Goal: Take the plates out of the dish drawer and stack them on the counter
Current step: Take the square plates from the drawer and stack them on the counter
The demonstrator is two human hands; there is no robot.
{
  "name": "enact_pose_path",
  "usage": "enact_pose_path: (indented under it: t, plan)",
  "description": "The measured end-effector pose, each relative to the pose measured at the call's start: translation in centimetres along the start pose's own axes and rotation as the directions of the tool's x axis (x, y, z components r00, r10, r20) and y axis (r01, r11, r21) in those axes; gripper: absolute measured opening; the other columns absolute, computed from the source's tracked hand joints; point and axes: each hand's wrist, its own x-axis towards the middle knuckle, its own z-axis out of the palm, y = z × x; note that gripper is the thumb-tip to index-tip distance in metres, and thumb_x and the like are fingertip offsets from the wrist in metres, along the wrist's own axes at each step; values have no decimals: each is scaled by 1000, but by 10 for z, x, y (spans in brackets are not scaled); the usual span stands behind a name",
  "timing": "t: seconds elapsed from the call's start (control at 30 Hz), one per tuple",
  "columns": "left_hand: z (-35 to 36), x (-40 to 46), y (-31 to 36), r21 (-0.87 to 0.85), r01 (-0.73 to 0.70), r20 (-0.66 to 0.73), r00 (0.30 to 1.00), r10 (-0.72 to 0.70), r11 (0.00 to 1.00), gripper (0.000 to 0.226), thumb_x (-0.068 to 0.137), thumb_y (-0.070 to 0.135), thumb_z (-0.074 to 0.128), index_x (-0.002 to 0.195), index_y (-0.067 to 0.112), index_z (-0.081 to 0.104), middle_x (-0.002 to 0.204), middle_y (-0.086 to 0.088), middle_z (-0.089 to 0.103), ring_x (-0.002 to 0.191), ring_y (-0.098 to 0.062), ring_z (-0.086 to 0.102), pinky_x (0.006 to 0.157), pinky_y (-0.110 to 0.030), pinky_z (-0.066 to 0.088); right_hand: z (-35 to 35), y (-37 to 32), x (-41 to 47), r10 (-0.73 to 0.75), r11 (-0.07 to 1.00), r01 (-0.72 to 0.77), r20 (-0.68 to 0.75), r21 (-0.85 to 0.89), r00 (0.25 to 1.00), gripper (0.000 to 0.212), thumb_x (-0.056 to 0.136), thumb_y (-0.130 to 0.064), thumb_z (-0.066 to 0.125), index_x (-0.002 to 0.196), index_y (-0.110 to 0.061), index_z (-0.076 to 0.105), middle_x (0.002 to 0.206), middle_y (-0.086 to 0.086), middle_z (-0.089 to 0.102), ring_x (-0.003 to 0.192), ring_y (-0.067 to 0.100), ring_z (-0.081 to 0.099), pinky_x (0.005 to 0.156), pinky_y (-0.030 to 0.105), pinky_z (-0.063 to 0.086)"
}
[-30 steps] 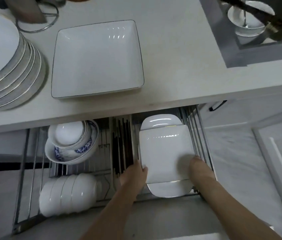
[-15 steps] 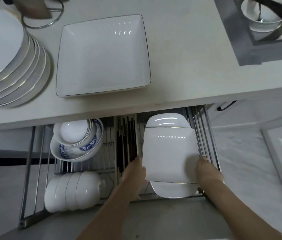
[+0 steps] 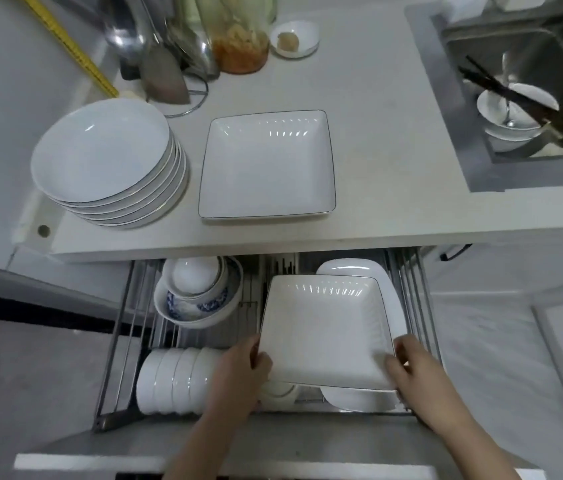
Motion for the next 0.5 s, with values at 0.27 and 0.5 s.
enact_pose_path:
  t: [0.27, 0.5]
  plan:
    - [-52, -55, 10, -115, -127, -226, 969, 98, 985, 19, 80, 17, 64, 83, 36, 61, 56, 7, 61, 54, -3, 56, 52, -16, 42, -14, -21, -41, -126, 960, 142, -82, 242, 989, 16, 88, -2, 56, 78, -12, 50, 55, -8, 45, 37, 7, 37, 35, 28, 50]
    - [-94, -62, 23, -178, -344, -369, 892, 261, 922, 16, 81, 10, 61, 88, 23, 68, 54, 2, 62, 43, -9, 50, 42, -29, 46, -37, -64, -54, -262, 887, 325, -223, 329, 939, 19, 86, 2, 57, 79, -15, 54, 62, 8, 49, 35, 4, 37, 32, 10, 38]
